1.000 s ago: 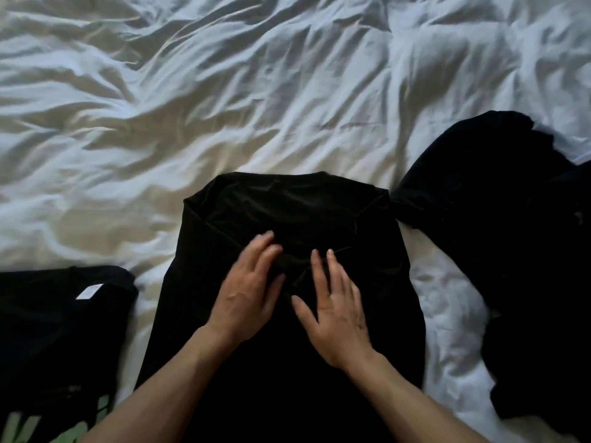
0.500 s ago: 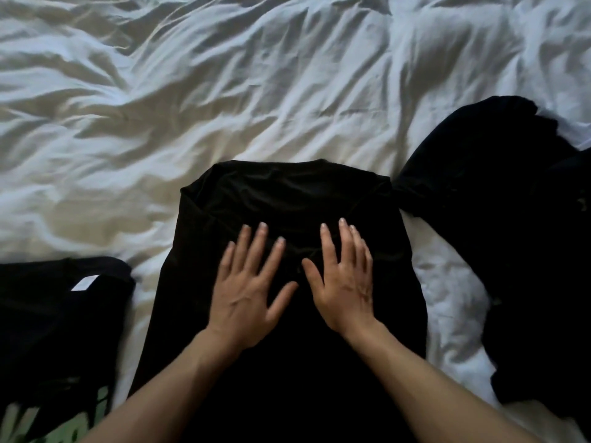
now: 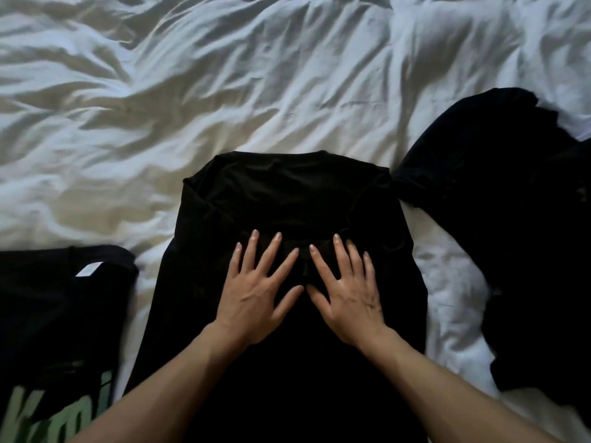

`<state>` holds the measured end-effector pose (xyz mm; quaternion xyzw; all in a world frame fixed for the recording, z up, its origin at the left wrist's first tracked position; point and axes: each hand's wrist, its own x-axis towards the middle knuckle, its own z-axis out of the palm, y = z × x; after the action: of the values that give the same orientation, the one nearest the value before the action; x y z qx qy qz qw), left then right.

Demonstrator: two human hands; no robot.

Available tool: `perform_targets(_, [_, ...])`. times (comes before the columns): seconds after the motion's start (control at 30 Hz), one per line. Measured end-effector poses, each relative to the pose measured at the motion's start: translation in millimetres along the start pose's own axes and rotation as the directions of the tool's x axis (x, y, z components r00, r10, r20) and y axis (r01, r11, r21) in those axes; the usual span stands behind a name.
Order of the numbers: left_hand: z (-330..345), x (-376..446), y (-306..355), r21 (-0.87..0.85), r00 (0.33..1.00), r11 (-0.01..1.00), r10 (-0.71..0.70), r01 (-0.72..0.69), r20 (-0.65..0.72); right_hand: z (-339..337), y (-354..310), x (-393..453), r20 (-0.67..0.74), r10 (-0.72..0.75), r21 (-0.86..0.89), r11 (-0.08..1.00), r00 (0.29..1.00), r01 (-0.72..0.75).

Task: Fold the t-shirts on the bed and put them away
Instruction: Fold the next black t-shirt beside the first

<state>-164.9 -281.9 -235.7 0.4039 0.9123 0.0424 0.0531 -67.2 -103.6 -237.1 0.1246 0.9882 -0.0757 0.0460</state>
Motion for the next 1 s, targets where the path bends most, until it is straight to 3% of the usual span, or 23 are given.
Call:
perform_targets(0.17, [12.1,4.5,0.6,0.012,0.989,0.990,-0.142,0.141,0.036,3.6,-26.1,-2.6,0.001,0.161,0.056,0.985,0.987,-0.161])
perform_targets(0.3, [10.0,0.5,-0.5,-0.065,0.990,0.989,-0.131,0.134,0.048,7.1,-50.9,2.8,-0.008,0.289,0.140,0.948,0.957,-0.286])
perform_targets(0.4, [0.1,0.9,-6.3,-0.252,0.995,0.964,-0.093,0.085,-0.020,-3.3,-51.0,3.4,-0.001,0.276,0.207,0.940,0.961,-0.270])
perform_targets(0.53, [-13.1,23.6,-26.2,-0.308,0.944,0.931,-0.263,0.194,-0.201,-22.3,-14.8,28.0,-0.153,0.225,0.146,0.968,0.962,-0.203])
perform_targets(0.7, [-16.9,41.8,-63.4,-0.155,0.922,0.944,-0.322,0.293,-0.218,-25.3,42.7,51.8,-0.145,0.137,-0.062,0.987,0.980,-0.147])
perform_targets(0.8, [-17.7,47.4,-83.5,-0.171,0.874,0.889,-0.452,0.424,-0.179,-21.3,55.5,54.4,-0.090,0.088,-0.137,0.985,0.992,-0.100])
perform_targets(0.9, [-16.5,51.1,-94.8,-0.150,0.866,0.860,-0.498,0.488,-0.037,-19.1,54.5,56.2,-0.102,0.104,-0.104,0.988,0.989,-0.115])
perform_targets(1.0, [-24.3,64.4,-103.7,-0.282,0.865,0.844,-0.495,0.456,-0.083,-29.6,54.7,76.2,-0.228,0.171,0.000,0.985,0.959,-0.175])
